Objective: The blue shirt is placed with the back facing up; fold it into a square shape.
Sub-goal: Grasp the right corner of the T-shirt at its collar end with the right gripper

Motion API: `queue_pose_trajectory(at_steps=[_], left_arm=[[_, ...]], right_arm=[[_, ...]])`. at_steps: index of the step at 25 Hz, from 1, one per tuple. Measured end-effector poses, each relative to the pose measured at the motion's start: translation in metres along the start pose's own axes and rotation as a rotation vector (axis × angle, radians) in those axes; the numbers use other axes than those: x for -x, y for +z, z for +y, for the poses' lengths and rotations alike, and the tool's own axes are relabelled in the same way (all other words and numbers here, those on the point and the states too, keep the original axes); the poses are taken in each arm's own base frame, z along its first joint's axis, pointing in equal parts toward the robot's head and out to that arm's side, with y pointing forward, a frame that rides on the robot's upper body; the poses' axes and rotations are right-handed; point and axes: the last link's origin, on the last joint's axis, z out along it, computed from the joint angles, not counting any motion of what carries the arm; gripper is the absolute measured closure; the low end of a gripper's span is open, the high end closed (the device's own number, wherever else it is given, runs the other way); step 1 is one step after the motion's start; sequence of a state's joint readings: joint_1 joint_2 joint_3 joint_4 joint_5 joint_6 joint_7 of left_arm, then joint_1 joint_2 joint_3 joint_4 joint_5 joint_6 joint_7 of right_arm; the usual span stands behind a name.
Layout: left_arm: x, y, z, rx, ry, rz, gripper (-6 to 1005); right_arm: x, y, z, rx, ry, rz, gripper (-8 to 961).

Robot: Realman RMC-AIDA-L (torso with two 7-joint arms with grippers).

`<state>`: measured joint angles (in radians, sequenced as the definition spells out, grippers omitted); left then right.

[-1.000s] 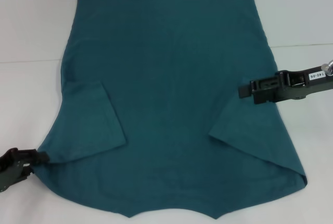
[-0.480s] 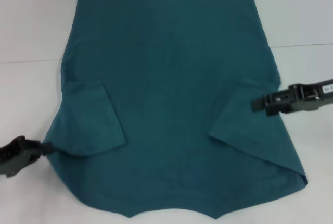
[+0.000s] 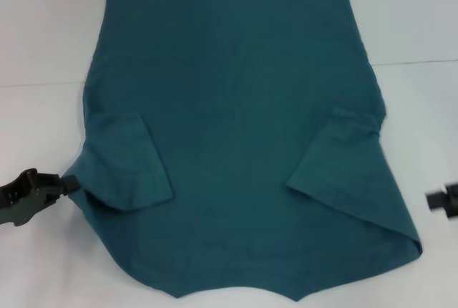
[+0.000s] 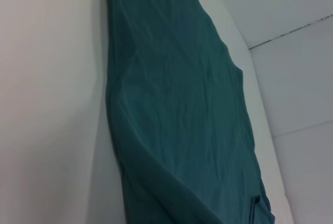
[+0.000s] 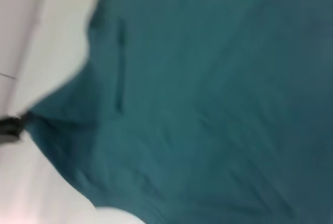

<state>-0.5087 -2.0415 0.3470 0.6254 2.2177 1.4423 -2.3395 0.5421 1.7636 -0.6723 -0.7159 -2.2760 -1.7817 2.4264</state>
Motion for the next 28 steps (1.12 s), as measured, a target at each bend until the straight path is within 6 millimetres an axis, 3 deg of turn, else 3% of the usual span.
queue_pose_trajectory(at_steps=[4, 9, 18, 28], left_arm=[[0.000, 0.002, -0.001, -0.003, -0.007, 0.005, 1001], [0.001, 0.002, -0.001, -0.002, -0.011, 0.007, 1000], [0.001, 0.002, -0.002, -0.006, -0.017, 0.012, 1000], [0.003, 0.001, -0.005, -0.012, -0.026, 0.016, 999]], right_arm=[[-0.016, -0.003, -0.015, -0.059, 0.059, 0.031, 215], [-0.022, 0.008, -0.024, -0.097, 0.080, 0.028, 217], [-0.012, 0.037, -0.024, -0.153, 0.027, 0.012, 220], [-0.010, 0.053, -0.019, -0.176, 0.002, 0.049, 224]])
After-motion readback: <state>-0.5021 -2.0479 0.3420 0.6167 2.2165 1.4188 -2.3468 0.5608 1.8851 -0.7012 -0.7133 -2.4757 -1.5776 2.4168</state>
